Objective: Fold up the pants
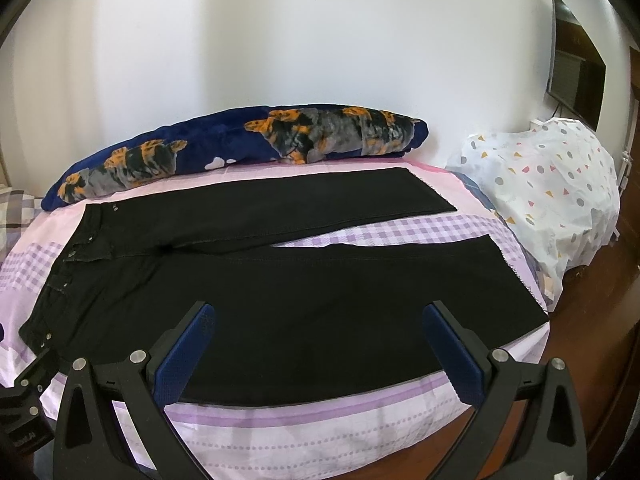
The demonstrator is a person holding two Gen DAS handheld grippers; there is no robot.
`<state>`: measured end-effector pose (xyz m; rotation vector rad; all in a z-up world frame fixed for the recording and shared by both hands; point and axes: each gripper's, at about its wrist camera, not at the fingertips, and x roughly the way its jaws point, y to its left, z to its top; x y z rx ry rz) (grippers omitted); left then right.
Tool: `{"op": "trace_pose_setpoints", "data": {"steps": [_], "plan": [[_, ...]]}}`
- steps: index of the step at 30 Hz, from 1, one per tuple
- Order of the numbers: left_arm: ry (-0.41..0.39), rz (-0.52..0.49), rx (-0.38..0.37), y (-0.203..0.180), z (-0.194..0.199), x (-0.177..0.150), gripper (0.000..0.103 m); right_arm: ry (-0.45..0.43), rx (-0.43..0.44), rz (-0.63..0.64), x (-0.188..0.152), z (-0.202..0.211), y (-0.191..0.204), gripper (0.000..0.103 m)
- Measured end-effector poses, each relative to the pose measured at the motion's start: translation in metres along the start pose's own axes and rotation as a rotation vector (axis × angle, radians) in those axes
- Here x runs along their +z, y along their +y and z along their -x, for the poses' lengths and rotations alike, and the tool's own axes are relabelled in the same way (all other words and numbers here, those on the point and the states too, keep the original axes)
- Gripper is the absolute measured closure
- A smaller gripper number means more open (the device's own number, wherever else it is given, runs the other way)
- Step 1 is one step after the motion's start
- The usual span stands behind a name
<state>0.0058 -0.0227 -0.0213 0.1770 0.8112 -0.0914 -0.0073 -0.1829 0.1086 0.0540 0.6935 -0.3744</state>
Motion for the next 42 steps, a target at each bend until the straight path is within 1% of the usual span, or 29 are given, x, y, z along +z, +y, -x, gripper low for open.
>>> {"op": "trace_pose_setpoints", "data": {"steps": [25, 42], "plan": [[0.003, 0.02, -0.001, 0.012, 0.003, -0.003, 0.01, -0.01, 0.02, -0.002, -0.001, 0.009, -0.001, 0.0], [0.011, 0.027, -0.005, 0.016, 0.001, -0.006, 0.01, -0.003, 0.029, -0.003, 0.0, 0.007, 0.001, 0.0]]}}
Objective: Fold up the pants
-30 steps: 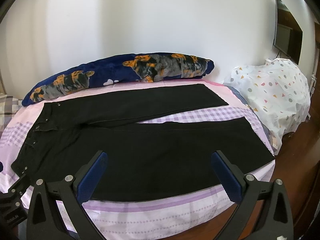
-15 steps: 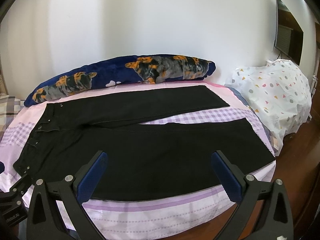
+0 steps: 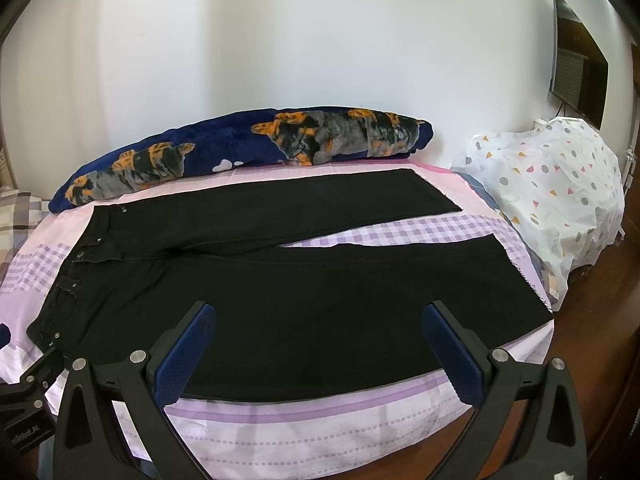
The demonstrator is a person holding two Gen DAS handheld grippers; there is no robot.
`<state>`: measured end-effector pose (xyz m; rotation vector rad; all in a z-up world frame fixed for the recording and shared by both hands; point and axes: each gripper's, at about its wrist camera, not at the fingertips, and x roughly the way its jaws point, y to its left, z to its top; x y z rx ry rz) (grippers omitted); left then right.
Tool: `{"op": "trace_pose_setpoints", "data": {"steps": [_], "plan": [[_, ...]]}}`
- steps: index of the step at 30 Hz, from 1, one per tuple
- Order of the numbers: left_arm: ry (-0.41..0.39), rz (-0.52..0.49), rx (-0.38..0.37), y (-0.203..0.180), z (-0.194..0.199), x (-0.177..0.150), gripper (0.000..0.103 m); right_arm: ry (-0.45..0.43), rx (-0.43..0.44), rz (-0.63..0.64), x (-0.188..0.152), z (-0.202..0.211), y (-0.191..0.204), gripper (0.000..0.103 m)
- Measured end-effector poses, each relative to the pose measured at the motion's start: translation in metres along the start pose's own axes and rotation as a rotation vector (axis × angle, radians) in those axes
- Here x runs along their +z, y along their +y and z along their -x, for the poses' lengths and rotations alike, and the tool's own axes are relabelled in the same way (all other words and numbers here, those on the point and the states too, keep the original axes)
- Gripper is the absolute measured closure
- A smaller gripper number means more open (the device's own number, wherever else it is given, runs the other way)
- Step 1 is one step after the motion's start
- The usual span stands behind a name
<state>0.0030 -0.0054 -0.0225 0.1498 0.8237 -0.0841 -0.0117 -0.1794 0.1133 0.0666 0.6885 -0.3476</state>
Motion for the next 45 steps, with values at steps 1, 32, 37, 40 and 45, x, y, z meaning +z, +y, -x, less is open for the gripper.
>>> {"op": "trace_pose_setpoints", "data": {"steps": [1, 32, 37, 40, 45], "plan": [[0.002, 0.003, -0.001, -0.001, -0.001, 0.0, 0.01, 0.001, 0.004, -0.003, 0.0, 0.0, -0.001, 0.0], [0.099, 0.367, -0.377, 0.194, -0.18, 0.154, 0.025, 0.109, 0.414, 0.008, 0.08, -0.101, 0.055, 0.0], [0.176, 0.473, -0.452, 0.219, -0.234, 0.188, 0.051, 0.145, 0.389, 0.002, 0.089, -0.137, 0.063, 0.0], [0.216, 0.512, -0.479, 0.23, -0.265, 0.2, 0.056, 0.167, 0.378, 0.01, 0.091, -0.157, 0.071, 0.0], [0.281, 0.582, -0.537, 0.247, -0.307, 0.205, 0.058, 0.194, 0.372, 0.016, 0.095, -0.185, 0.082, 0.0]]}}
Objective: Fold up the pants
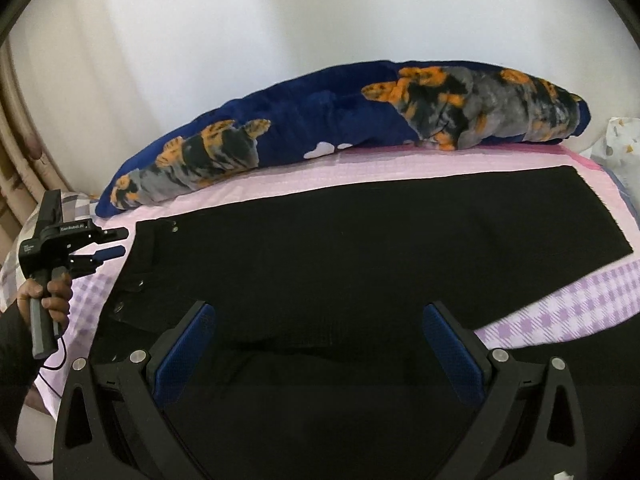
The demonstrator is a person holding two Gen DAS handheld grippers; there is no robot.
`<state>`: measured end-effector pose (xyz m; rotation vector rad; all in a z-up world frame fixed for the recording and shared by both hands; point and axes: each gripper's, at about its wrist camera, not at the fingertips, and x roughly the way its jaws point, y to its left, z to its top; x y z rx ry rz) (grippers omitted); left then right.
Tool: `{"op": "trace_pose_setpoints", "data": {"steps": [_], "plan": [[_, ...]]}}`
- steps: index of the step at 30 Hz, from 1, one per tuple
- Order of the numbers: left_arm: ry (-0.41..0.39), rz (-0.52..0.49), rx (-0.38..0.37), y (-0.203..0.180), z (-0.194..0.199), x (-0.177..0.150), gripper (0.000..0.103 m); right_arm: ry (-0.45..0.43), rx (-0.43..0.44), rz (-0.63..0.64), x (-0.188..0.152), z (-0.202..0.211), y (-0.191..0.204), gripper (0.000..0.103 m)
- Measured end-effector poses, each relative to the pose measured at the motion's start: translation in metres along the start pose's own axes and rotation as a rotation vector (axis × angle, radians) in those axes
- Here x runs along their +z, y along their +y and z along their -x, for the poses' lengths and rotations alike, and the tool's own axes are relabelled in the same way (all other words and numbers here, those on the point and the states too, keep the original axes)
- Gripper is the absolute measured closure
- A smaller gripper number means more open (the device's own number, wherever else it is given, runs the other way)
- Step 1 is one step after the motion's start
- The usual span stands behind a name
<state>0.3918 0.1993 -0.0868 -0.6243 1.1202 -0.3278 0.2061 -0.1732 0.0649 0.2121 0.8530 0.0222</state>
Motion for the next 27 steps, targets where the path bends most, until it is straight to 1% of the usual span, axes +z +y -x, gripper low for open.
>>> {"op": "trace_pose_setpoints", "data": {"steps": [2, 5, 6, 8, 12, 15, 16, 17, 18, 20, 21, 23, 24, 26, 27], "plan": [[0.022, 0.024, -0.022, 0.008, -0.006, 0.004, 0.058, 0.009, 0.002, -0.001, 0.005, -0.012, 0.0, 0.0], [0.071, 0.054, -0.087, 0.016, -0.018, 0.008, 0.058, 0.017, -0.001, 0.008, 0.012, -0.026, 0.001, 0.0], [0.077, 0.058, -0.107, 0.018, -0.021, 0.01, 0.058, 0.018, -0.004, 0.014, 0.014, -0.031, 0.003, 0.0], [0.071, 0.059, -0.122, 0.02, -0.024, 0.014, 0.058, 0.018, -0.002, 0.03, 0.018, -0.038, 0.006, 0.0], [0.075, 0.025, -0.15, 0.014, -0.031, 0.025, 0.058, 0.023, 0.014, 0.052, 0.023, -0.052, 0.01, 0.0], [0.111, -0.003, -0.172, 0.007, -0.042, 0.032, 0.059, 0.031, 0.039, 0.064, 0.029, -0.064, 0.011, 0.0], [0.121, -0.014, -0.187, 0.004, -0.047, 0.034, 0.061, 0.034, 0.054, 0.068, 0.032, -0.067, 0.011, 0.0], [0.132, -0.014, -0.184, 0.002, -0.052, 0.036, 0.061, 0.041, 0.077, 0.073, 0.036, -0.072, 0.01, 0.0], [0.146, -0.013, -0.18, 0.001, -0.058, 0.037, 0.065, 0.051, 0.104, 0.083, 0.04, -0.077, 0.009, 0.0], [0.123, -0.009, -0.167, 0.001, -0.059, 0.038, 0.085, 0.083, 0.158, 0.101, 0.049, -0.087, 0.007, 0.0], [0.131, -0.004, -0.167, 0.002, -0.061, 0.038, 0.096, 0.109, 0.182, 0.122, 0.055, -0.094, 0.006, 0.0], [0.111, 0.017, -0.181, 0.003, -0.057, 0.037, 0.096, 0.155, 0.227, 0.178, 0.065, -0.107, 0.007, 0.0], [0.092, 0.009, -0.184, 0.0, -0.053, 0.035, 0.096, 0.179, 0.235, 0.225, 0.071, -0.114, 0.007, 0.0], [0.049, -0.031, -0.188, -0.012, -0.04, 0.031, 0.096, 0.211, 0.252, 0.321, 0.083, -0.126, 0.009, 0.0], [0.02, -0.06, -0.202, -0.021, -0.03, 0.029, 0.097, 0.226, 0.257, 0.378, 0.089, -0.132, 0.009, 0.0]]}}
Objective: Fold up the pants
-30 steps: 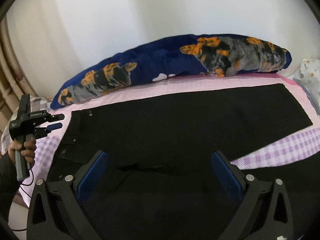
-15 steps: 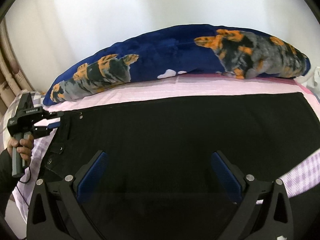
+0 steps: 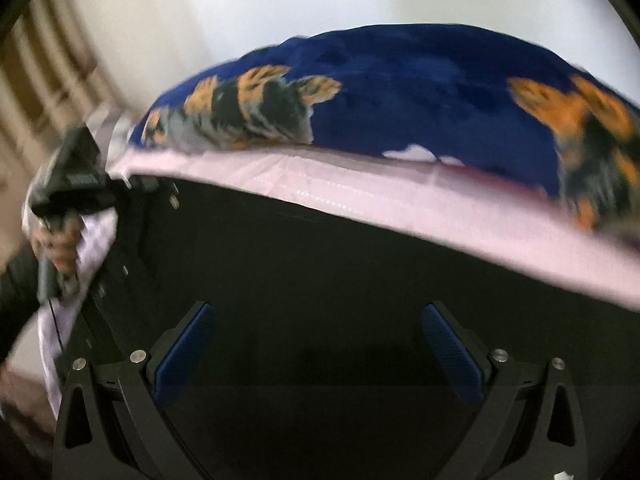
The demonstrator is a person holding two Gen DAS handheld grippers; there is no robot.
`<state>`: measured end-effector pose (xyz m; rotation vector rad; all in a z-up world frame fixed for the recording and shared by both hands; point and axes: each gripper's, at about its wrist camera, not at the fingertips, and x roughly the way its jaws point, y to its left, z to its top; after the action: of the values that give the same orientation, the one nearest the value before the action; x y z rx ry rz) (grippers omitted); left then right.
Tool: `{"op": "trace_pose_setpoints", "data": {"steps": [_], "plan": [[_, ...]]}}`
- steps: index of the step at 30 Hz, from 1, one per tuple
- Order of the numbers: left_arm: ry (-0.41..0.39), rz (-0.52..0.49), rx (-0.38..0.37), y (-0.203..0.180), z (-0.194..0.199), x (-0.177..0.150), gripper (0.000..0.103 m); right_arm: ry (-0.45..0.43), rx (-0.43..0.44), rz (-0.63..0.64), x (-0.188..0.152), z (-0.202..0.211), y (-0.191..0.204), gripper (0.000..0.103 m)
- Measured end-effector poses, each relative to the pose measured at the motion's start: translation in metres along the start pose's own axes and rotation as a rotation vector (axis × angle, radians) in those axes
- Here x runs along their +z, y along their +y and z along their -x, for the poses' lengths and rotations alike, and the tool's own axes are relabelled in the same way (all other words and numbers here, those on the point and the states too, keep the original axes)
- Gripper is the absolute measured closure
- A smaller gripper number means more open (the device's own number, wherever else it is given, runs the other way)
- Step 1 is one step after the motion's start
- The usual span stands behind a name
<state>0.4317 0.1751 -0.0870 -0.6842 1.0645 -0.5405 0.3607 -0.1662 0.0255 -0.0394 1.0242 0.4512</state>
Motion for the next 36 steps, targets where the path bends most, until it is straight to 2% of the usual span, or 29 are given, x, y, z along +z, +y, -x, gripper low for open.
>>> {"op": "trace_pose_setpoints", "data": {"steps": [1, 3, 6, 10, 13, 16, 19, 20, 22, 23, 24, 26, 30, 33, 36], "plan": [[-0.022, -0.031, -0.012, -0.011, 0.008, -0.002, 0.097, 0.019, 0.001, 0.043, 0.006, -0.003, -0.004, 0.0], [-0.063, -0.1, -0.022, -0.033, 0.023, -0.009, 0.097, 0.067, 0.017, 0.127, 0.02, -0.012, -0.013, 0.007], [-0.105, -0.182, -0.029, -0.057, 0.043, -0.017, 0.096, 0.135, 0.068, 0.202, 0.037, -0.022, -0.027, 0.01], [-0.134, -0.231, -0.013, -0.075, 0.057, -0.024, 0.096, 0.227, 0.14, 0.264, 0.056, -0.035, -0.046, 0.01], [-0.146, -0.245, 0.004, -0.081, 0.061, -0.025, 0.096, 0.305, 0.221, 0.293, 0.063, -0.044, -0.06, 0.017], [-0.158, -0.244, 0.02, -0.083, 0.063, -0.026, 0.096, 0.378, 0.226, 0.332, 0.066, -0.053, -0.074, 0.028], [-0.155, -0.234, 0.037, -0.081, 0.064, -0.025, 0.096, 0.425, 0.241, 0.324, 0.067, -0.059, -0.088, 0.044], [-0.151, -0.238, 0.046, -0.082, 0.063, -0.024, 0.096, 0.429, 0.238, 0.327, 0.065, -0.06, -0.091, 0.054], [-0.146, -0.25, 0.064, -0.085, 0.061, -0.024, 0.096, 0.422, 0.215, 0.335, 0.061, -0.059, -0.093, 0.067], [-0.144, -0.259, 0.077, -0.087, 0.059, -0.024, 0.096, 0.407, 0.192, 0.346, 0.058, -0.057, -0.091, 0.083], [-0.143, -0.264, 0.088, -0.088, 0.058, -0.024, 0.096, 0.397, 0.18, 0.354, 0.056, -0.053, -0.089, 0.09], [-0.151, -0.283, 0.126, -0.091, 0.055, -0.024, 0.096, 0.351, 0.131, 0.369, 0.051, -0.041, -0.084, 0.092], [-0.167, -0.301, 0.154, -0.096, 0.062, -0.029, 0.096, 0.22, 0.011, 0.351, 0.041, 0.002, -0.062, 0.094], [-0.182, -0.33, 0.143, -0.107, 0.075, -0.04, 0.096, 0.123, -0.074, 0.348, 0.023, 0.047, -0.042, 0.094], [-0.18, -0.351, 0.114, -0.122, 0.094, -0.056, 0.096, 0.069, -0.149, 0.345, -0.006, 0.084, -0.019, 0.094]]}}
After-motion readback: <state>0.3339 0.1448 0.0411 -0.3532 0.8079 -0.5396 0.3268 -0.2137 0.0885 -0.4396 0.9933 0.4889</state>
